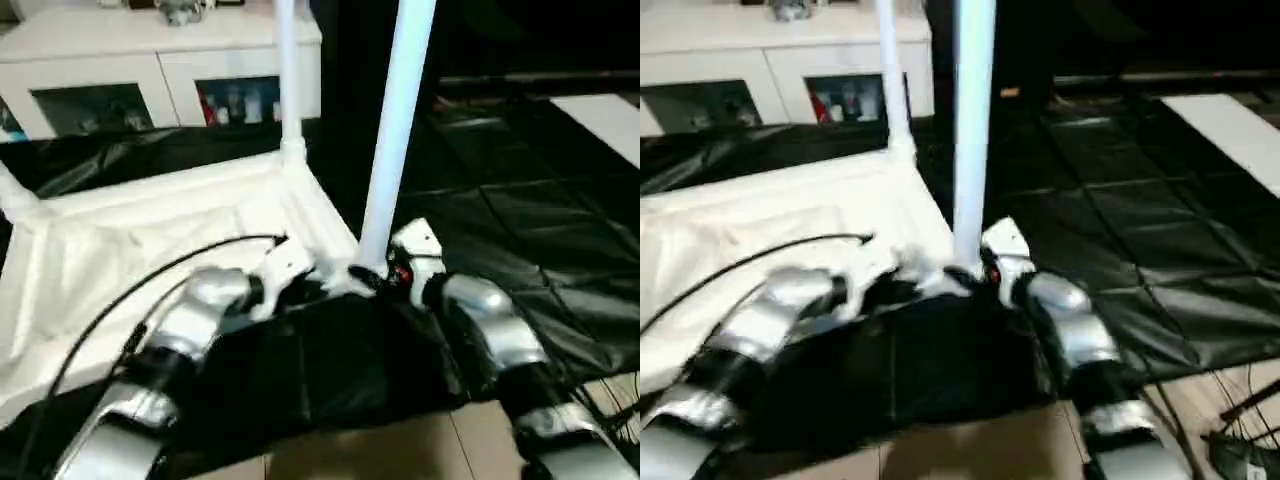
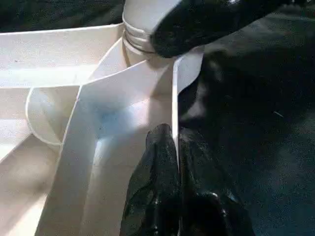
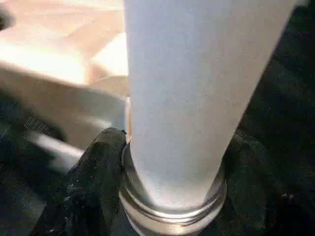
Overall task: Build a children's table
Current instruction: Rotate leg to tighten
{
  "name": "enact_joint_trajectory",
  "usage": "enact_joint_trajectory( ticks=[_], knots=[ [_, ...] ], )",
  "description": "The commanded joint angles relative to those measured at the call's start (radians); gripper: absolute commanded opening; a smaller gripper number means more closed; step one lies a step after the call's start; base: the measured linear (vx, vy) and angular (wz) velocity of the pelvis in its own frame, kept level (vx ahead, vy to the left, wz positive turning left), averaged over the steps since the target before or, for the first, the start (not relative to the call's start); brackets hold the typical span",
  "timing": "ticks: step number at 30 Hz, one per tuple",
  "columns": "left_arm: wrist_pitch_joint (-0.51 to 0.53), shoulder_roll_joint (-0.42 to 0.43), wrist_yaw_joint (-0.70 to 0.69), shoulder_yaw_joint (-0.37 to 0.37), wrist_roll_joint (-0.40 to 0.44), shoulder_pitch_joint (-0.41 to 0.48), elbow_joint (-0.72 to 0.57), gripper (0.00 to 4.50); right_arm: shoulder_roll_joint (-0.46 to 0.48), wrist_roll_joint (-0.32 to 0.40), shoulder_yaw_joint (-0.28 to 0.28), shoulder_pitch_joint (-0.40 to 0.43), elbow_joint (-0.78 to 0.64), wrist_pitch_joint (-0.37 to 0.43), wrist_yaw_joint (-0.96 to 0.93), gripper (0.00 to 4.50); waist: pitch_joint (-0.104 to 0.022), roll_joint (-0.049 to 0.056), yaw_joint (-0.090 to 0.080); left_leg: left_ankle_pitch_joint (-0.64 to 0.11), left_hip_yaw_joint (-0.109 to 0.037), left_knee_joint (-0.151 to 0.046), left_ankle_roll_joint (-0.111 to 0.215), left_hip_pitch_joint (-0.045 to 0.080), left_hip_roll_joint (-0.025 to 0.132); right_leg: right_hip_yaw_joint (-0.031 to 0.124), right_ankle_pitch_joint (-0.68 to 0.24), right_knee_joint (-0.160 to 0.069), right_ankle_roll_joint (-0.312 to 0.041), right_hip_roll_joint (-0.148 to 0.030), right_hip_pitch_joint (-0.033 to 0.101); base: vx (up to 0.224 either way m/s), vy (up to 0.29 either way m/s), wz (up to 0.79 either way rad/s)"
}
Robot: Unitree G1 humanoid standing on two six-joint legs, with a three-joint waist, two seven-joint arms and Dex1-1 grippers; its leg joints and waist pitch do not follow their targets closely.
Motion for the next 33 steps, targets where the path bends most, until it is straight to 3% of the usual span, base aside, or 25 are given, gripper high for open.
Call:
enact_joint_trajectory(
  ticks=[1, 2, 5, 7, 10, 12, 15, 16, 19, 21, 22, 25, 29, 33],
  knots=[
    [0.018, -0.038, 0.094, -0.012, 0.030, -0.034, 0.072, 0.00, 0.057, 0.026, -0.039, -0.029, 0.049, 0.068, -0.128, 2.62, -0.051, -0.011, 0.003, -0.237, -0.024, -0.078, 0.035, 0.000, 0.034, 0.044, -0.303, -0.086, -0.194, -0.056, 0.045, 0.000, 0.000, 0.00],
    [0.033, -0.067, 0.147, -0.010, 0.038, -0.074, 0.123, 0.00, 0.098, 0.023, -0.064, -0.060, 0.102, 0.088, -0.241, 2.62, -0.052, -0.006, 0.003, -0.234, -0.022, -0.077, 0.021, 0.007, 0.034, 0.047, -0.286, -0.088, -0.197, -0.054, 0.037, 0.000, 0.000, 0.00],
    [0.040, -0.110, 0.223, 0.001, 0.045, -0.126, 0.198, 0.00, 0.138, 0.004, -0.075, -0.092, 0.159, 0.094, -0.360, 2.62, -0.054, -0.007, 0.003, -0.223, -0.023, -0.077, 0.008, 0.004, 0.032, 0.046, -0.240, -0.085, -0.205, -0.055, 0.042, 0.000, 0.000, 0.00],
    [0.041, -0.124, 0.235, 0.001, 0.048, -0.140, 0.219, 0.00, 0.151, -0.007, -0.071, -0.099, 0.171, 0.087, -0.386, 2.62, -0.056, -0.009, 0.006, -0.214, -0.022, -0.075, 0.017, 0.001, 0.031, 0.045, -0.207, -0.082, -0.210, -0.056, 0.046, 0.000, 0.000, 0.00],
    [0.033, -0.145, 0.246, 0.001, 0.050, -0.156, 0.246, 0.00, 0.176, -0.016, -0.065, -0.104, 0.178, 0.070, -0.393, 2.62, -0.061, -0.011, 0.012, -0.159, -0.020, -0.069, 0.054, -0.003, 0.030, 0.045, -0.087, -0.071, -0.239, -0.056, 0.053, 0.000, 0.000, 0.00],
    [0.015, -0.152, 0.246, 0.001, 0.049, -0.160, 0.268, 0.00, 0.185, -0.031, -0.055, -0.106, 0.177, 0.045, -0.384, 2.62, -0.058, -0.012, 0.015, -0.165, -0.018, -0.070, 0.064, -0.002, 0.030, 0.045, -0.108, -0.074, -0.238, -0.058, 0.052, 0.000, 0.000, 0.00],
    [-0.008, -0.149, 0.245, -0.003, 0.054, -0.159, 0.290, 0.00, 0.193, -0.005, -0.065, -0.107, 0.173, 0.007, -0.359, 2.62, -0.055, -0.011, 0.018, -0.208, -0.020, -0.074, 0.053, 0.001, 0.033, 0.044, -0.192, -0.083, -0.222, -0.060, 0.050, 0.000, 0.000, 0.00],
    [-0.018, -0.146, 0.239, -0.007, 0.056, -0.157, 0.292, 0.00, 0.192, -0.003, -0.065, -0.106, 0.170, 0.002, -0.360, 3.18, -0.055, -0.012, 0.018, -0.209, -0.021, -0.075, 0.050, 0.001, 0.033, 0.045, -0.193, -0.083, -0.219, -0.059, 0.050, 0.000, 0.000, 0.00],
    [-0.023, -0.134, 0.222, -0.007, 0.053, -0.145, 0.281, 0.00, 0.183, 0.002, -0.060, -0.098, 0.143, -0.024, -0.331, 3.38, -0.056, -0.011, 0.018, -0.208, -0.021, -0.076, 0.050, 0.000, 0.035, 0.045, -0.171, -0.079, -0.221, -0.059, 0.050, 0.000, 0.000, 0.00],
    [-0.036, -0.119, 0.191, -0.012, 0.052, -0.134, 0.262, 0.00, 0.166, 0.008, -0.053, -0.084, 0.102, -0.039, -0.284, 3.38, -0.054, -0.013, 0.019, -0.216, -0.022, -0.077, 0.057, -0.002, 0.035, 0.045, -0.183, -0.081, -0.218, -0.061, 0.051, 0.000, 0.000, 0.00],
    [-0.044, -0.112, 0.178, -0.014, 0.052, -0.130, 0.254, 0.00, 0.158, 0.009, -0.050, -0.077, 0.083, -0.045, -0.263, 3.73, -0.053, -0.014, 0.018, -0.215, -0.022, -0.077, 0.058, -0.004, 0.035, 0.045, -0.190, -0.082, -0.214, -0.061, 0.052, 0.000, 0.000, 0.00],
    [-0.074, -0.079, 0.127, -0.025, 0.053, -0.111, 0.219, 0.00, 0.082, -0.009, -0.022, -0.042, 0.028, -0.078, -0.166, 3.80, -0.053, -0.018, 0.019, -0.207, -0.023, -0.076, 0.071, -0.008, 0.036, 0.044, -0.193, -0.082, -0.205, -0.061, 0.055, 0.000, 0.000, 0.00],
    [-0.111, -0.043, 0.021, -0.038, 0.027, -0.065, 0.151, 0.00, -0.022, 0.012, 0.012, 0.027, -0.049, -0.119, 0.031, 3.93, -0.057, -0.018, 0.025, -0.165, -0.021, -0.071, 0.098, -0.010, 0.039, 0.044, -0.138, -0.075, -0.223, -0.062, 0.055, 0.000, 0.000, 0.00],
    [-0.121, -0.012, -0.033, -0.045, 0.011, -0.023, 0.093, 0.00, -0.079, 0.064, -0.003, 0.068, -0.104, -0.125, 0.160, 3.93, -0.055, -0.014, 0.024, -0.176, -0.021, -0.072, 0.107, -0.009, 0.043, 0.044, -0.133, -0.075, -0.245, -0.061, 0.053, 0.000, 0.000, 0.00]
  ],
)
